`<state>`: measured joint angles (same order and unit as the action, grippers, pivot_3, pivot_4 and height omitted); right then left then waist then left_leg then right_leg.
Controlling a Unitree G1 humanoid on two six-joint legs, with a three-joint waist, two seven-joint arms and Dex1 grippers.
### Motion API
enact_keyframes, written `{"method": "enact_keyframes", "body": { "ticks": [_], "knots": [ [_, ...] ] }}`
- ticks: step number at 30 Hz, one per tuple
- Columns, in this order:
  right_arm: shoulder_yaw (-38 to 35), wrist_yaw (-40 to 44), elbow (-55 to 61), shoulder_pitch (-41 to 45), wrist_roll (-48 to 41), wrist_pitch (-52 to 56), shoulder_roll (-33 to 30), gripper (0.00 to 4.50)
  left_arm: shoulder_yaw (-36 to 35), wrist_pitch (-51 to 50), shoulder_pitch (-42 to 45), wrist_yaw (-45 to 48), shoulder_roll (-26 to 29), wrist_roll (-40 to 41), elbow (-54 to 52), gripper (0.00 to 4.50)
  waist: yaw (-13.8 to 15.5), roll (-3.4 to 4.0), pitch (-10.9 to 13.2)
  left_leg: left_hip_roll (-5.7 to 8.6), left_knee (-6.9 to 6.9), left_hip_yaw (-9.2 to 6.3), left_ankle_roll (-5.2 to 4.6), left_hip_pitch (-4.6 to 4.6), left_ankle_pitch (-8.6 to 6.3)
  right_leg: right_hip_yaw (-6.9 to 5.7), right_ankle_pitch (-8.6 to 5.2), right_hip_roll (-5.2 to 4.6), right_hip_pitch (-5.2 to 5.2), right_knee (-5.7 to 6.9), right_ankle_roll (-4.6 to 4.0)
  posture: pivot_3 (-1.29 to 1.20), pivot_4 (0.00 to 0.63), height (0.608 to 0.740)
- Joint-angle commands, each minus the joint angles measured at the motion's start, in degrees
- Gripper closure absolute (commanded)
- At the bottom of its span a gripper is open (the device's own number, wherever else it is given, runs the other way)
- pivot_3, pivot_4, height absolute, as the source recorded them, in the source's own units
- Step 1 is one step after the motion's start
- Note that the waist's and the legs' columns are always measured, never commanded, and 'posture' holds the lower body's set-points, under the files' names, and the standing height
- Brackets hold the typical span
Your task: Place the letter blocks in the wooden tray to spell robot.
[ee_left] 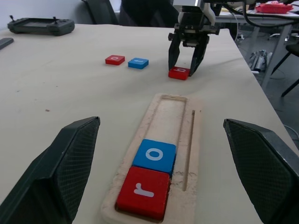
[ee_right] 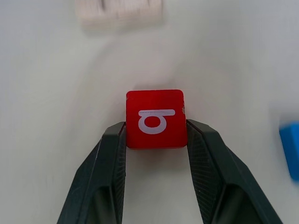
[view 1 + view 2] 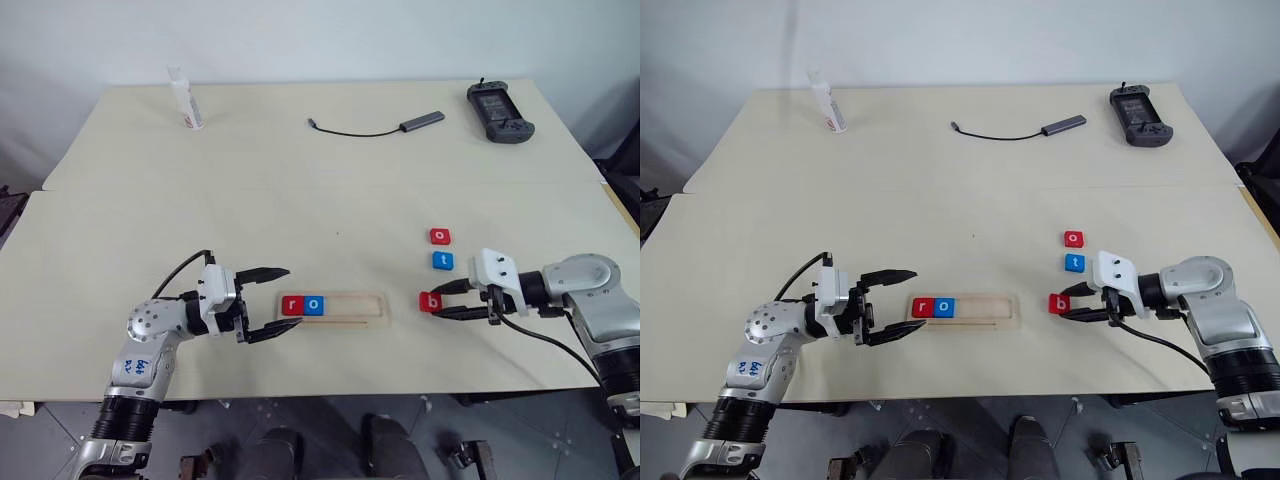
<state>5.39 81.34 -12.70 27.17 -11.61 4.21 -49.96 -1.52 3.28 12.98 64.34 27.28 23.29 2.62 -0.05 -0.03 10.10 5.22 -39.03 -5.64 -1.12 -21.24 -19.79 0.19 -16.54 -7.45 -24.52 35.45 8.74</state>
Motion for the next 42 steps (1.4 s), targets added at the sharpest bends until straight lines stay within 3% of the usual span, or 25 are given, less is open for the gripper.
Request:
{"method": "enact_keyframes", "body": {
  "ticks": [1,5,10,14,30,39,42],
  "knots": [
    [0.7,0.2,10.6,2.9,-3.5,6.6,0.8,3.04,-2.0,1.3,-2.2,-0.3,1.4,0.8,-2.1,0.00,-0.1,0.00,0.0,-0.01,0.00,0.00,0.01,0.00,-0.01,0.01,0.00,0.00,-0.01,0.00,0.00,0.00,0.150,0.740],
    [3.5,-2.2,17.8,5.6,-4.8,15.4,3.5,3.04,-2.6,1.3,-4.3,-0.4,2.4,1.1,-2.8,0.00,0.2,0.00,0.0,-0.02,0.00,-0.03,0.03,-0.01,-0.02,-0.01,0.00,0.00,0.00,-0.01,0.00,0.00,0.150,0.740],
    [12.2,-10.4,21.7,10.9,-0.1,26.2,11.9,3.04,-3.8,1.4,-7.7,-1.4,3.2,1.1,-3.9,0.00,0.1,0.00,0.0,0.02,0.00,-0.06,0.02,-0.03,-0.02,0.00,-0.01,-0.04,-0.02,0.01,-0.02,0.00,0.150,0.740],
    [16.3,-12.8,21.5,10.7,3.5,25.0,13.9,3.04,-3.8,0.8,-9.2,-2.9,2.8,1.2,-6.1,0.00,0.5,0.00,0.0,0.06,0.00,-0.14,0.02,-0.06,-0.02,-0.07,-0.02,-0.05,-0.02,0.02,-0.04,0.00,0.150,0.740],
    [18.9,-14.5,20.6,10.9,4.2,27.5,16.3,3.04,-3.8,0.7,-9.8,-5.2,2.9,1.4,-7.7,0.00,0.0,0.00,0.0,0.05,0.03,-0.12,-0.02,-0.07,-0.05,-0.08,-0.02,-0.02,-0.04,0.01,-0.04,0.00,0.150,0.740],
    [17.1,-14.1,22.4,11.0,3.3,29.1,14.2,0.05,-3.5,0.5,-9.2,-5.3,2.7,1.4,-7.8,0.00,0.0,0.00,0.0,0.05,0.03,-0.12,-0.02,-0.07,-0.05,-0.07,-0.02,-0.02,-0.04,0.01,-0.04,0.00,0.150,0.740],
    [15.6,-14.6,23.5,10.7,2.2,29.1,13.7,0.05,-3.3,0.5,-8.7,-5.2,2.6,1.3,-7.5,0.00,0.0,0.00,0.0,0.05,0.03,-0.12,-0.02,-0.07,-0.05,-0.07,-0.02,-0.02,-0.04,-0.01,-0.04,0.00,0.150,0.740]
  ]
}}
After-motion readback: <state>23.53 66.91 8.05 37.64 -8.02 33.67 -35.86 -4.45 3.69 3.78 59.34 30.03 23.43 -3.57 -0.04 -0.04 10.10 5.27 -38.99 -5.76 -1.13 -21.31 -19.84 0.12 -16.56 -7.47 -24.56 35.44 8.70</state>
